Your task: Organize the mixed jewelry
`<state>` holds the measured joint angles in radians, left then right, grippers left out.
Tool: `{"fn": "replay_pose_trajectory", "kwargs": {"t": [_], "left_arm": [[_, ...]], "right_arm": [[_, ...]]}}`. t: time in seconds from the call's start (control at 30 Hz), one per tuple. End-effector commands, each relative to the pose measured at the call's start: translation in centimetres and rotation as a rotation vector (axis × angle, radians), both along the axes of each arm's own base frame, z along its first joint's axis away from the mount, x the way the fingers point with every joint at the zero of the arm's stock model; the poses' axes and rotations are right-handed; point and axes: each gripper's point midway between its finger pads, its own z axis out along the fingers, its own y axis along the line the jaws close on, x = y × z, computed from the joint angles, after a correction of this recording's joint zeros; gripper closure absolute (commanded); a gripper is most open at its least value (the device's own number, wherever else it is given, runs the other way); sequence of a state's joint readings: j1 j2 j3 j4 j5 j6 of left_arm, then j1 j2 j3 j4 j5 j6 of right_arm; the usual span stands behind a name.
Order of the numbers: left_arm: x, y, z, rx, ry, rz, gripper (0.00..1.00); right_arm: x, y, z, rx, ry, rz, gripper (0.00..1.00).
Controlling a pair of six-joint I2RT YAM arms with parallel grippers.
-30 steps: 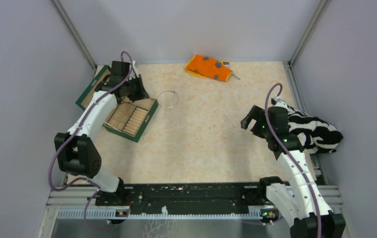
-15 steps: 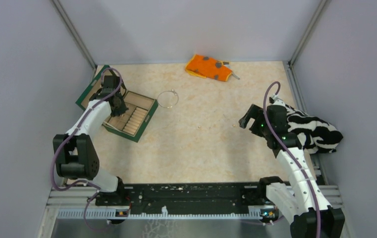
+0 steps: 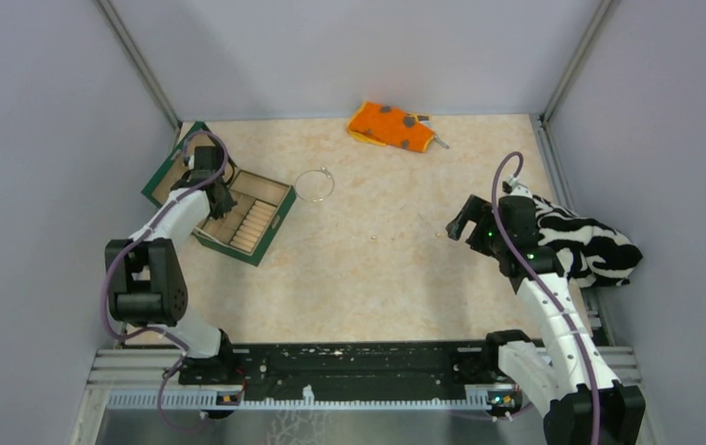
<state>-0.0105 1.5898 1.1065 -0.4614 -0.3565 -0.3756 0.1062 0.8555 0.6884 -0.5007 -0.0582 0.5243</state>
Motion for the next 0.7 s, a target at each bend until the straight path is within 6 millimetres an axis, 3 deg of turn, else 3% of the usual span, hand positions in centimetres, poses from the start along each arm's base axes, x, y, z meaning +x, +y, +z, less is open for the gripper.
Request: {"fn": "replay_pose_trajectory", "kwargs": {"t": [0.0, 0.07, 0.33, 0.4, 0.53, 0.67], "left_arm": [[0.9, 1.0, -0.5, 0.030, -0.032, 0.060, 1.00], [0.9, 1.4, -0.8, 0.045, -0.013, 0.082, 1.00], [0.7, 1.6, -0.8, 0.051, -0.002, 0.106, 0.61], [0.8, 1.3, -0.2, 0.037, 0.001, 0.093, 0.60], [0.7, 0.4, 3.6, 0.029, -0.027, 0.050, 0.60], [-0.1, -3.5, 8.0, 0.072, -0.114, -0.083, 0.56]], "right_arm": [[1.2, 0.2, 1.9, 0.012, -0.070, 0.006, 0.07], [1.2, 0.2, 1.8, 0.015, -0.068, 0.005, 0.07], [1.1, 0.2, 2.0, 0.017, -0.072, 0.007, 0.07], [1.1, 0.2, 2.1, 0.018, -0.074, 0.007, 0.08], [1.1, 0.2, 2.3, 0.015, -0.079, 0.004, 0.08], [1.3, 0.4, 2.3, 0.023, -0.085, 0.011, 0.09]]}}
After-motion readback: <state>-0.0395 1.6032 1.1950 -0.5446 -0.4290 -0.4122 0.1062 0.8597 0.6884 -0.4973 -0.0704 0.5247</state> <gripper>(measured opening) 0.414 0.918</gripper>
